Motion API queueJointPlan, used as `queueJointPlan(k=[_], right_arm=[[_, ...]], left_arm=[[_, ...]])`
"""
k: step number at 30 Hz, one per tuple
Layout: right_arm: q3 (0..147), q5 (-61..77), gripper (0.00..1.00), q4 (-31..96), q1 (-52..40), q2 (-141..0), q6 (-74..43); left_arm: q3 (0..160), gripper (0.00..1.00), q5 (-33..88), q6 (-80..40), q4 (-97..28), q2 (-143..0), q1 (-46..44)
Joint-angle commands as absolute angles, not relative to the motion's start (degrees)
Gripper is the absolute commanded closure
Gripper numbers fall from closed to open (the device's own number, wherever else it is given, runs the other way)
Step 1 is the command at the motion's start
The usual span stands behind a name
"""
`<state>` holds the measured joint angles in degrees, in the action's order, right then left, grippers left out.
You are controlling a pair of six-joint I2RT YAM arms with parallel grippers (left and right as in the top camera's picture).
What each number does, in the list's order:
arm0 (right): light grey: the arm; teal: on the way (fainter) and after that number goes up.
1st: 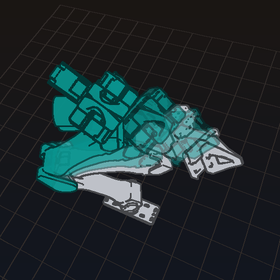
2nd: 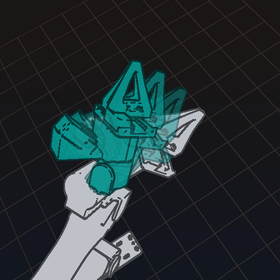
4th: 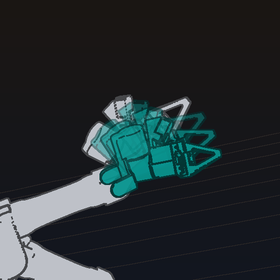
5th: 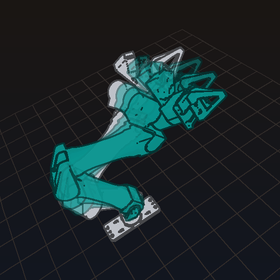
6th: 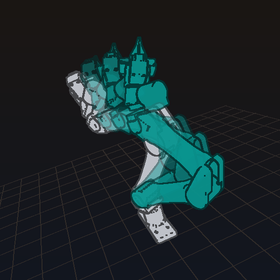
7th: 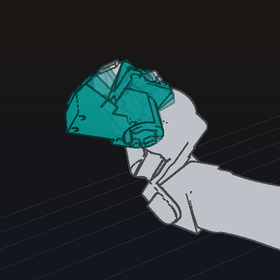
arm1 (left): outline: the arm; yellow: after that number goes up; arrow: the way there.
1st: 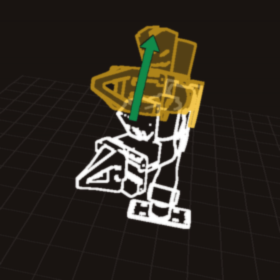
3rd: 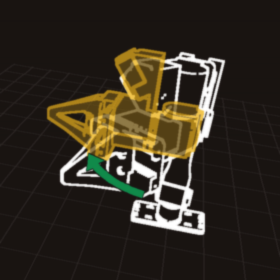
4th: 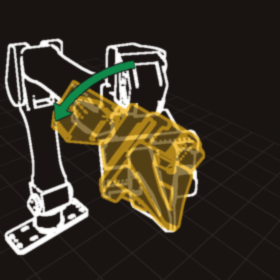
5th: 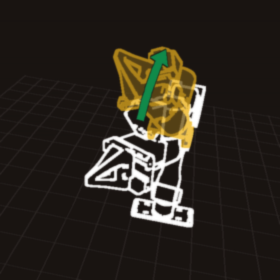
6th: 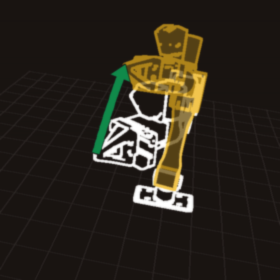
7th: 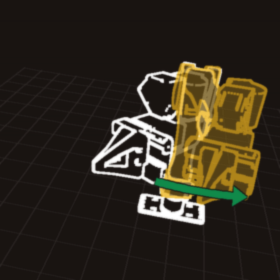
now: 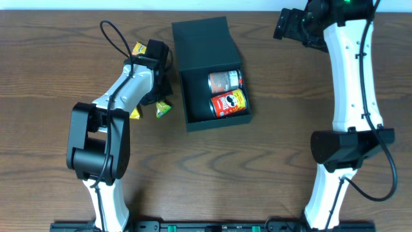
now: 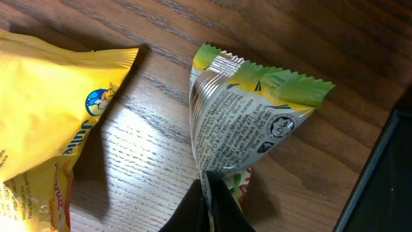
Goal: Pack container
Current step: 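Lower the left gripper onto the green-and-silver snack packet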
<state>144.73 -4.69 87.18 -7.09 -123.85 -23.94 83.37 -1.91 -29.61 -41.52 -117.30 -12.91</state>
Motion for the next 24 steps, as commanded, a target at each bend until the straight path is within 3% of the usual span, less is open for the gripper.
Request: queueJointPlan(k=[1,9,17,24], right_arm=[[145.8,-4.89,0.02,87.0,-7.16,-124.09,-24.62],[145.8,-4.89,0.01,86.13,-7.16,-124.09,-24.62],[145.8,-4.89,0.01,85.3,-7.16,-124.09,-24.62],[145.75,-4.89,0.01,83.57,-7.16,-124.09,-24.62]], left_arm=[[83.2,0.94,-2.96,-29.17,-41.52,-117.86,-12.78],[85.69,0.94,-1.45,-29.15,-43.81,-117.25,-12.78],[94.0,0.94,-1.15,-29.17,-54.02,-117.21,-12.8],[101.97,0.94,5.39,-29.12,-58.74,-117.21,-13.47]])
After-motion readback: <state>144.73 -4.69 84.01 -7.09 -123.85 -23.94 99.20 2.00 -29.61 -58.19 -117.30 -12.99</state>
